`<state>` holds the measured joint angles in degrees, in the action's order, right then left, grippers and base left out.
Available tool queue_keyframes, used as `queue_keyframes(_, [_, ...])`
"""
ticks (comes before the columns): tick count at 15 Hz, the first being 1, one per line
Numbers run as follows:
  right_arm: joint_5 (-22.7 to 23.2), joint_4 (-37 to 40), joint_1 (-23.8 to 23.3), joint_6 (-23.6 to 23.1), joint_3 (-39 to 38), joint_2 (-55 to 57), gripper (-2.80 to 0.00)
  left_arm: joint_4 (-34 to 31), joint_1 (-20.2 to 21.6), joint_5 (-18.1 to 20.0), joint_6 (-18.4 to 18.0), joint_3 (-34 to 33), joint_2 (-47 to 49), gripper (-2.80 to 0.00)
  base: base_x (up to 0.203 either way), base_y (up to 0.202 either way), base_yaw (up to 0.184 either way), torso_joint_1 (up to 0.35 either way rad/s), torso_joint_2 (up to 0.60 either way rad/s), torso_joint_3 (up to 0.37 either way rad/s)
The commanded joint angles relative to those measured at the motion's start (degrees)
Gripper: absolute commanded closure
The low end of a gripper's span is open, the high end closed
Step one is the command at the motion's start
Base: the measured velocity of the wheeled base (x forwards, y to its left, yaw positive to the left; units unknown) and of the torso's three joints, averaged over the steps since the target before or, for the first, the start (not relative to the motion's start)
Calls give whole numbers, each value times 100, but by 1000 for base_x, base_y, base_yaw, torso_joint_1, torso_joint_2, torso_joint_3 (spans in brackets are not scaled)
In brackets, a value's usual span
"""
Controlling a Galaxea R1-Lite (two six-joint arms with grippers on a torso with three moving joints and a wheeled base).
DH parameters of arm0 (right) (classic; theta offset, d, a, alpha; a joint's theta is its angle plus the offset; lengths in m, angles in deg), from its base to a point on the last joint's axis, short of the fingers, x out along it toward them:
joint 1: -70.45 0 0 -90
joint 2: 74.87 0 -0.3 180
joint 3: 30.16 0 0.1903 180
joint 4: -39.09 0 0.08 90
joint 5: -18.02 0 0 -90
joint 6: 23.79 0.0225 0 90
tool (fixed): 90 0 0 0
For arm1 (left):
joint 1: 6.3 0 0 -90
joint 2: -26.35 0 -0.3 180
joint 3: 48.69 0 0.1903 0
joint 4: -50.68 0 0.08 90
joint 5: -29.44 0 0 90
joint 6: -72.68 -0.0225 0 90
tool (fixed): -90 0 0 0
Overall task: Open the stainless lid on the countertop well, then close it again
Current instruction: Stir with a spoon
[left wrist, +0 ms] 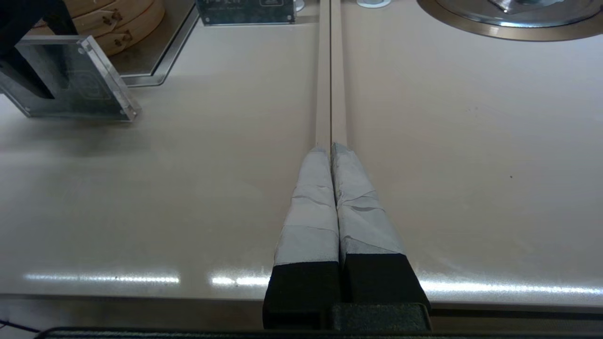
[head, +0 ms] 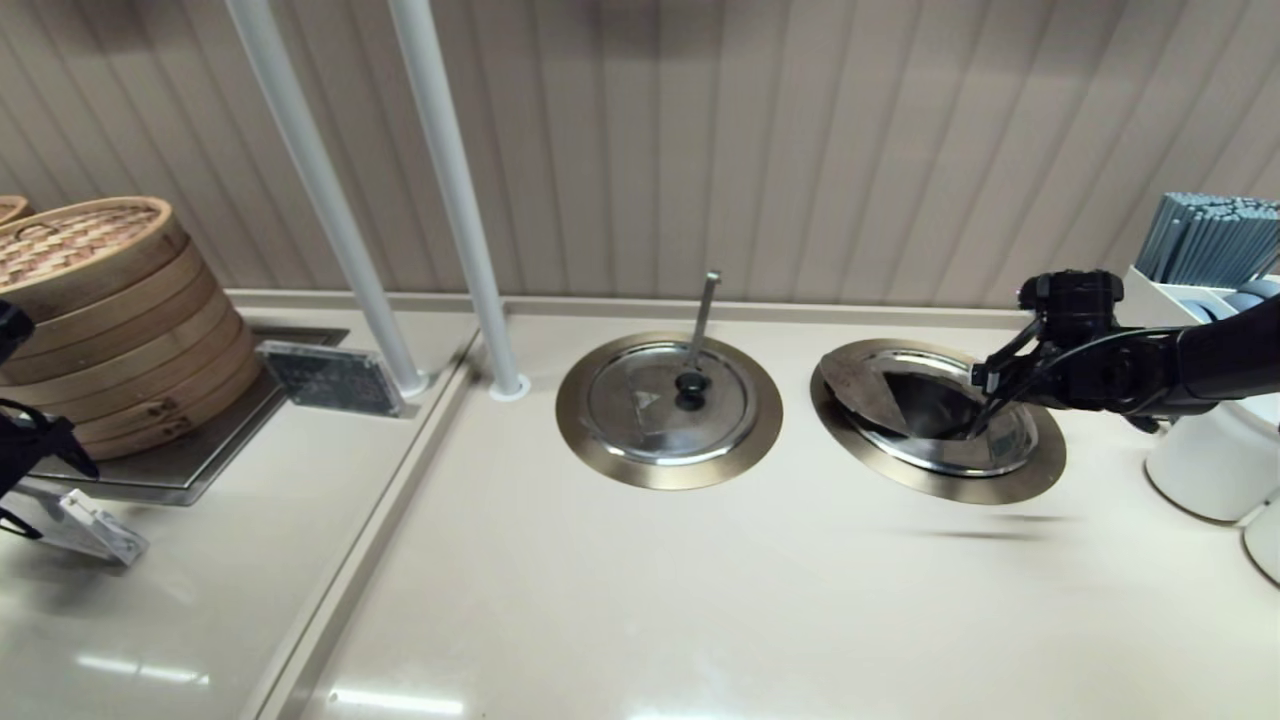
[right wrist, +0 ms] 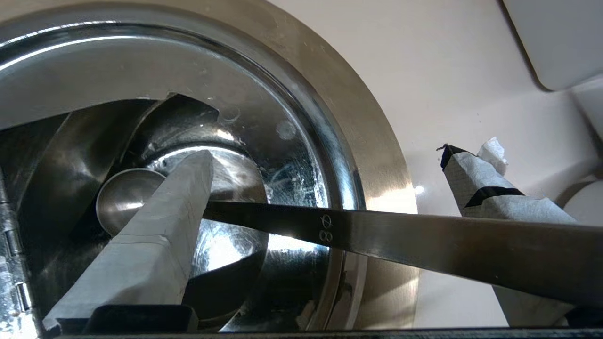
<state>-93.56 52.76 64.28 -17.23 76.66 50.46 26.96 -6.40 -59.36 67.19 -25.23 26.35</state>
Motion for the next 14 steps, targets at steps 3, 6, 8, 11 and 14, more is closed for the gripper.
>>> queue_keyframes(3, [-7,612,2,25,159,-9,-280,0,1,2,-4,-1,0,0,0,0,0,0,0,0])
queue_keyframes(6, [30,1041,17,80,251,-41,-280,0,1,2,-4,-1,0,0,0,0,0,0,0,0])
queue_keyframes(8, [58,1346,59,99,244,-254,-280,0,1,2,-4,-1,0,0,0,0,0,0,0,0])
queue_keyframes(11, [125,1617,209,223,194,-485,-280,0,1,2,-4,-4,0,0,0,0,0,0,0,0])
queue_keyframes(14, [354,1712,472,616,144,-805,-280,0,1,2,-4,-1,0,0,0,0,0,0,0,0])
